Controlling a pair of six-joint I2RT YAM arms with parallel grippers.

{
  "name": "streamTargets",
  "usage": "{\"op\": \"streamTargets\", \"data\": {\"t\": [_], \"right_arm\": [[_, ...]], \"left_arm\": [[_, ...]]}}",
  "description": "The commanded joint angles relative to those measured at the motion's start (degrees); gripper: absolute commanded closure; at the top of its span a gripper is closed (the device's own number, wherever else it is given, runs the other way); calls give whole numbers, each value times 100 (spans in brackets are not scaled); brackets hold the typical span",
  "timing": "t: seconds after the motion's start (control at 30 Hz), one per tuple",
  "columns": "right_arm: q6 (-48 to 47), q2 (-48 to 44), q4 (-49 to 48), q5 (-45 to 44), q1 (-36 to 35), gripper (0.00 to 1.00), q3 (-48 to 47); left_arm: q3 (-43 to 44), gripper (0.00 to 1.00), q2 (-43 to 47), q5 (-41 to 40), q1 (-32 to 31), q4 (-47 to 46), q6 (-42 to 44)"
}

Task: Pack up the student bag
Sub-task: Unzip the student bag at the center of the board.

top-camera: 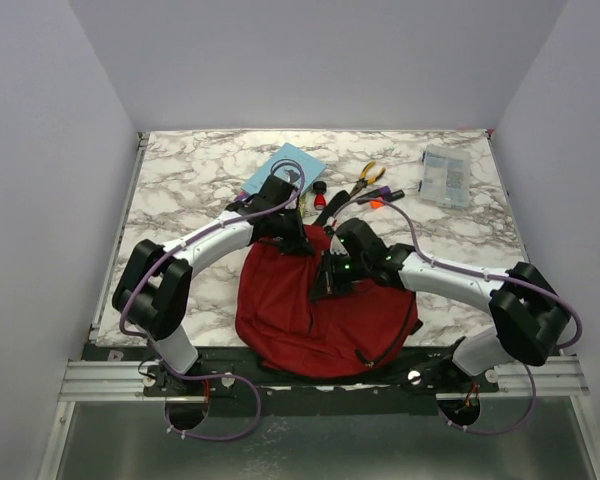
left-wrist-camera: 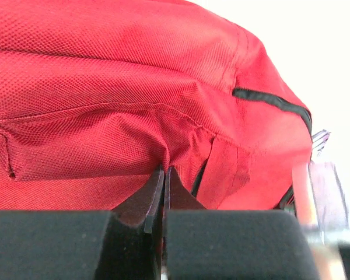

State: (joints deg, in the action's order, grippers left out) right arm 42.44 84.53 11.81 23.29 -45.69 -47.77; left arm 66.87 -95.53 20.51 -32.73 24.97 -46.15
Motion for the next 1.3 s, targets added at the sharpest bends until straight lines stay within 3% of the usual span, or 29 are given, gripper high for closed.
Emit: {"op": "streamTargets", "data": {"t": [0.0, 0.13, 0.27, 0.4, 0.7, 0.97, 1.03, 1.27], "right_arm": [[416, 286, 587, 391, -963, 99, -199], [722, 246, 130, 737, -1175, 99, 323], [569, 236, 487, 317, -1177, 99, 386], [852, 85, -54, 383, -1198, 99, 579], [982, -27, -409, 387, -1879, 100, 801], [383, -10, 495, -245, -1882, 99, 303], [349, 86, 593, -422, -1867, 97, 186], [359, -233, 639, -751, -1309, 67, 134]], "left_arm": [[-207, 100, 276, -252, 295, -1108, -475], [-347, 100, 424, -333, 381, -1165, -524], [-374, 100, 529, -394, 381, -1172, -512], [-410, 100, 612, -495, 390, -1179, -499], [-394, 100, 621, -504, 531, -1158, -525], [-438, 100, 611, -455, 557, -1151, -535], [-438, 100, 602, -411, 558, -1152, -536], [-491, 100, 609, -126, 550, -1143, -437]]}}
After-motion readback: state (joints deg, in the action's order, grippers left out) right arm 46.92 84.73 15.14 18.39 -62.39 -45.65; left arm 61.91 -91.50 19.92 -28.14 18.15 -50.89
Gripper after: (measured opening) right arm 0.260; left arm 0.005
